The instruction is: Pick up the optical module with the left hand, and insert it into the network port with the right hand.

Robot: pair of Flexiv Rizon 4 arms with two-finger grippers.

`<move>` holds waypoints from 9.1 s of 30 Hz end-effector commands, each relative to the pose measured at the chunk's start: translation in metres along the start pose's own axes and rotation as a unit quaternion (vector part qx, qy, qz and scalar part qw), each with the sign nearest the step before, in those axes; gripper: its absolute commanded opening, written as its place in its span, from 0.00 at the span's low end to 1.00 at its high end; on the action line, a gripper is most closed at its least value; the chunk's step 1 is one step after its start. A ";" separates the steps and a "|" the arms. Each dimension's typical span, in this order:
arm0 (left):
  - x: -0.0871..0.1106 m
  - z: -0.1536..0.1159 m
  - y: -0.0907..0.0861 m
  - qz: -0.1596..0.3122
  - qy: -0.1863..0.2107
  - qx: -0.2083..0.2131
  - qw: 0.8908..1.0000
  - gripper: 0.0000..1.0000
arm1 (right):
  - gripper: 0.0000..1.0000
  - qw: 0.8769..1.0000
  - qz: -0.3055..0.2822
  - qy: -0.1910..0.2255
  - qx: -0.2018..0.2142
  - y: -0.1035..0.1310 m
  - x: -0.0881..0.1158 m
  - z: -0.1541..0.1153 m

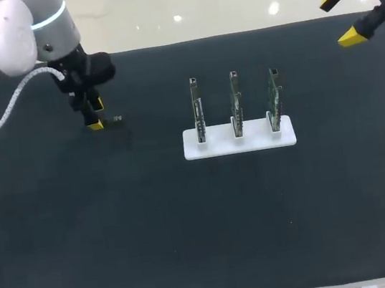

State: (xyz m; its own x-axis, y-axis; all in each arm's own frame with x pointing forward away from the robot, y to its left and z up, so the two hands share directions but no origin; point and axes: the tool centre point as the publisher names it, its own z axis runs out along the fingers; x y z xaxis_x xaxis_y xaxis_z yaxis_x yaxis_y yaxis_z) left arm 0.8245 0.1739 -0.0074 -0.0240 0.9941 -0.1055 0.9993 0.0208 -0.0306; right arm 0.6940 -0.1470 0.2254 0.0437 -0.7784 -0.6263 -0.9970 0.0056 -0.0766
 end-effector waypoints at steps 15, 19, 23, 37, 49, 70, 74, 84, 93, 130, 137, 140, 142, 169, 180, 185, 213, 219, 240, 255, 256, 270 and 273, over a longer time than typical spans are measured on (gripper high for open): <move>0.003 0.003 -0.011 0.003 0.001 -0.009 1.000 0.58 | 1.00 1.000 -0.001 -0.001 -0.001 -0.001 0.000 0.000; 0.004 0.003 -0.011 0.003 0.000 -0.010 1.000 0.26 | 1.00 1.000 -0.001 -0.001 -0.001 -0.001 0.000 0.000; 0.005 0.004 -0.011 0.004 0.001 -0.011 1.000 0.00 | 1.00 1.000 -0.001 -0.001 -0.001 -0.001 0.000 0.000; 0.002 -0.035 -0.022 0.037 -0.076 -0.027 0.996 0.00 | 1.00 1.000 -0.001 -0.001 -0.001 -0.001 0.000 0.000; -0.005 -0.122 -0.066 0.090 -0.251 -0.049 0.963 0.00 | 1.00 1.000 -0.001 -0.001 -0.001 -0.001 0.000 0.000; -0.018 -0.224 -0.117 0.121 -0.486 -0.042 0.865 0.00 | 1.00 1.000 -0.001 -0.001 -0.001 -0.001 0.000 0.000; -0.020 -0.235 -0.120 0.116 -0.524 -0.031 0.843 0.00 | 1.00 1.000 -0.001 -0.001 -0.001 -0.001 0.000 0.000; -0.025 -0.249 -0.128 0.108 -0.583 -0.002 0.805 0.00 | 1.00 1.000 -0.001 -0.001 -0.001 -0.001 0.000 0.000; -0.038 -0.250 -0.131 0.104 -0.597 0.024 0.795 0.00 | 1.00 1.000 -0.001 -0.001 -0.001 -0.001 0.000 0.000; -0.160 -0.243 -0.131 0.069 -0.671 0.001 0.738 0.00 | 1.00 1.000 -0.001 -0.001 -0.001 -0.001 0.000 0.000; -0.188 -0.235 -0.141 0.068 -0.670 0.002 0.739 0.00 | 1.00 1.000 -0.001 -0.001 -0.001 -0.001 0.000 0.000; -0.201 -0.230 -0.145 0.066 -0.667 -0.003 0.742 0.00 | 1.00 1.000 -0.001 -0.001 -0.001 -0.001 0.000 0.000; -0.207 -0.227 -0.146 0.063 -0.661 -0.003 0.748 0.00 | 1.00 1.000 -0.001 -0.001 -0.001 -0.001 0.000 0.000; -0.238 -0.216 -0.145 0.065 -0.666 -0.006 0.743 0.00 | 1.00 1.000 -0.001 -0.001 -0.001 -0.001 0.000 0.000; -0.238 -0.216 -0.145 0.065 -0.666 -0.006 0.743 0.00 | 1.00 1.000 -0.001 -0.001 -0.001 -0.001 0.000 0.000; -0.238 -0.216 -0.145 0.065 -0.666 -0.006 0.743 0.00 | 1.00 1.000 -0.002 -0.005 -0.002 -0.001 0.001 -0.002; -0.238 -0.216 -0.145 0.065 -0.666 -0.006 0.743 0.00 | 1.00 0.996 0.087 -0.007 0.002 -0.004 -0.122 0.043; -0.238 -0.216 -0.145 0.065 -0.666 -0.006 0.743 0.00 | 1.00 0.995 0.096 -0.008 0.015 -0.001 -0.147 0.054; -0.238 -0.216 -0.145 0.065 -0.666 -0.006 0.743 0.00 | 1.00 0.988 0.149 -0.008 0.034 0.001 -0.211 0.085; -0.238 -0.216 -0.145 0.065 -0.666 -0.006 0.743 0.00 | 0.88 0.993 0.112 -0.003 0.030 0.004 -0.225 0.099; -0.238 -0.216 -0.145 0.065 -0.666 -0.006 0.743 0.00 | 0.84 0.993 0.111 -0.005 0.028 0.004 -0.226 0.100; -0.238 -0.216 -0.145 0.065 -0.666 -0.006 0.743 0.00 | 0.56 0.994 0.102 -0.009 0.034 0.003 -0.235 0.111; -0.238 -0.216 -0.145 0.065 -0.666 -0.006 0.743 0.00 | 0.47 0.994 0.101 -0.011 0.032 0.002 -0.237 0.112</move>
State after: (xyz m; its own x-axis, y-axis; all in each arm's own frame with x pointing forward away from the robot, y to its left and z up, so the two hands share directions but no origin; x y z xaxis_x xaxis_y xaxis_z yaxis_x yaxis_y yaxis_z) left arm 0.6911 -0.0423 0.2372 0.0726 0.0016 -0.9974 0.9958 -0.0568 0.0724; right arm 0.6868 0.1058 0.2864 -0.1540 -0.7433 -0.6510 -0.9795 0.2015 0.0017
